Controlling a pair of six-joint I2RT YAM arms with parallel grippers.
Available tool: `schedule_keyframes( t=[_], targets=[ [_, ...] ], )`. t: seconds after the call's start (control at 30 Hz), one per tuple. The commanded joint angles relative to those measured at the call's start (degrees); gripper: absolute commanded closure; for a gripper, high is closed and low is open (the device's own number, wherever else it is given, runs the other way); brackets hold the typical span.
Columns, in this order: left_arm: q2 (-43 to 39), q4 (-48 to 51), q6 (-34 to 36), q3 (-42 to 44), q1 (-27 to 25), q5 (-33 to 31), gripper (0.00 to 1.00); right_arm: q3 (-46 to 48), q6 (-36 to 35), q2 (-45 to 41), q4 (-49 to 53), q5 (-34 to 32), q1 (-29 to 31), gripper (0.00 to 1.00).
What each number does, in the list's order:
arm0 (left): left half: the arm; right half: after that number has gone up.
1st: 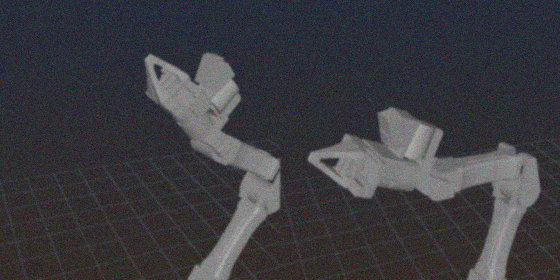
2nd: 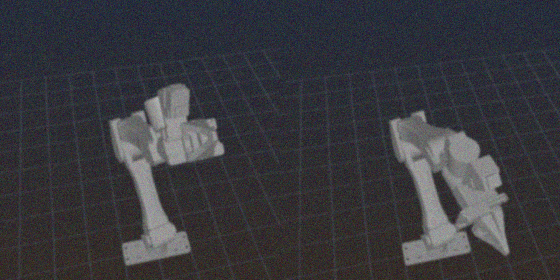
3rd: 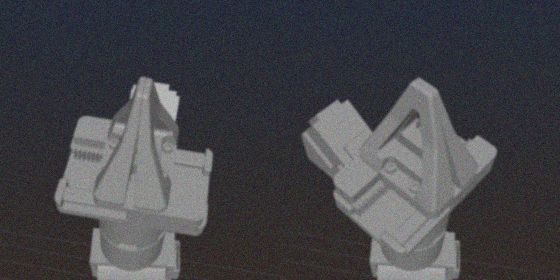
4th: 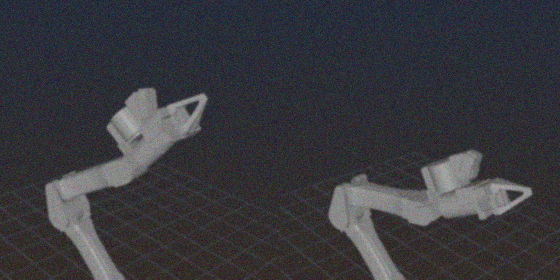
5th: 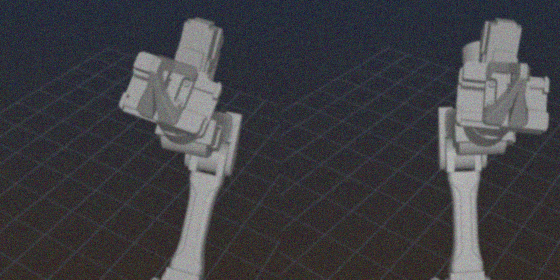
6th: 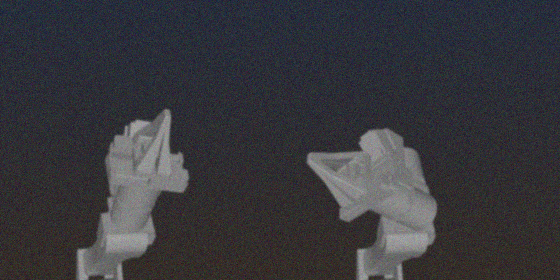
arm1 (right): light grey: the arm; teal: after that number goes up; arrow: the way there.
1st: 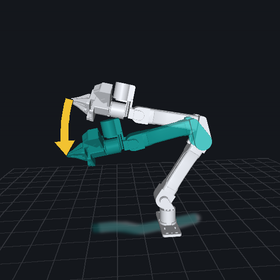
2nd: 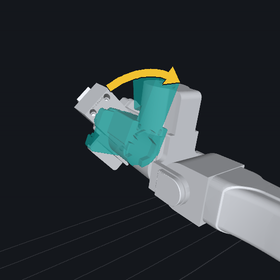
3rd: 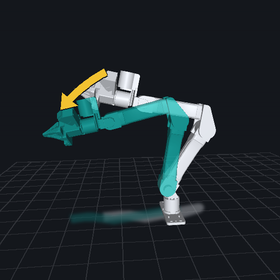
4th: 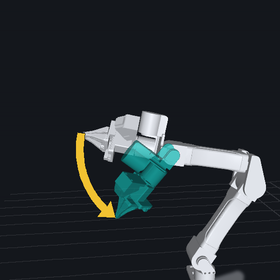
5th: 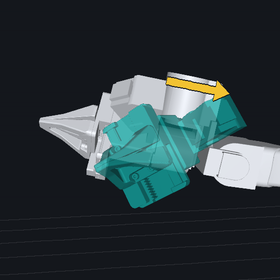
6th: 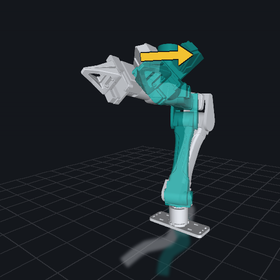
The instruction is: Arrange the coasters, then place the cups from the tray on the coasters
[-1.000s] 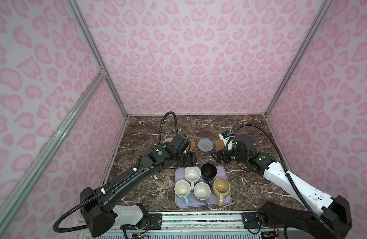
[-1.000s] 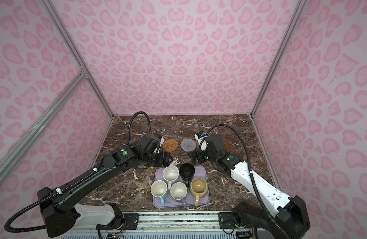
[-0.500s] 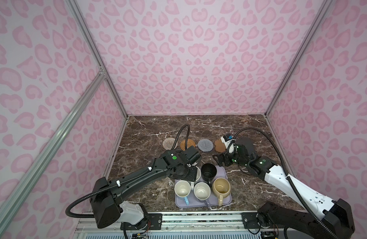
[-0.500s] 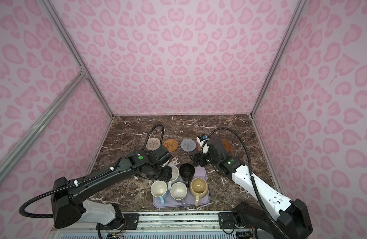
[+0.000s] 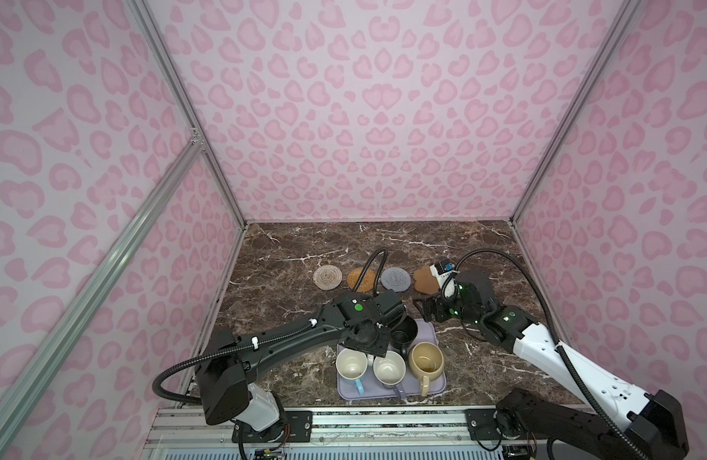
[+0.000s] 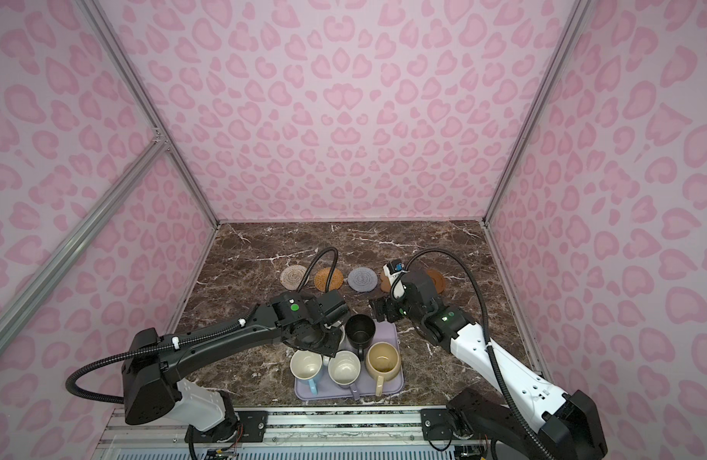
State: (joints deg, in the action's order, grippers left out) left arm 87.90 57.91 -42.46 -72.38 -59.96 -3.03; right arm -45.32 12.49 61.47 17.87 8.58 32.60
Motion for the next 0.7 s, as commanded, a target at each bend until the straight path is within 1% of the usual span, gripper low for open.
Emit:
schedule_keyframes(
  t=[0.0,0.07,0.17,0.27,0.43,0.53,0.67],
  targets=[
    [0.6,0.8,-0.6,0.0,-0.1,-1.9,0.44,0.5,0.1,0.0,-1.4,-1.5,0.0,0.05],
    [0.6,-0.5,-0.4,0.1,-0.1,-1.2,0.47,0.6,0.3,-0.1,-1.0,-2.4,0.1,0.05],
    [1.0,-0.6,-0.4,0.1,-0.1,-0.9,0.49,1.1,0.7,-0.4,-0.7,-3.4,-0.1,0.05],
    [0.7,-1.4,-0.6,0.8,-0.1,-0.6,0.55,1.2,0.7,-0.4,-0.8,-3.4,-0.2,0.05],
    [0.8,-1.7,-1.8,2.0,-0.2,1.1,0.56,0.9,0.8,-0.3,-0.4,-3.3,-0.2,0.05],
    [0.9,-2.0,-2.2,2.6,-0.2,1.4,0.57,1.0,0.8,-0.5,-0.7,-2.2,-0.3,0.05],
    [1.8,-2.1,-2.3,2.6,-0.4,1.2,0.59,1.1,0.4,-0.5,-1.6,1.6,-0.2,0.05]
  ],
)
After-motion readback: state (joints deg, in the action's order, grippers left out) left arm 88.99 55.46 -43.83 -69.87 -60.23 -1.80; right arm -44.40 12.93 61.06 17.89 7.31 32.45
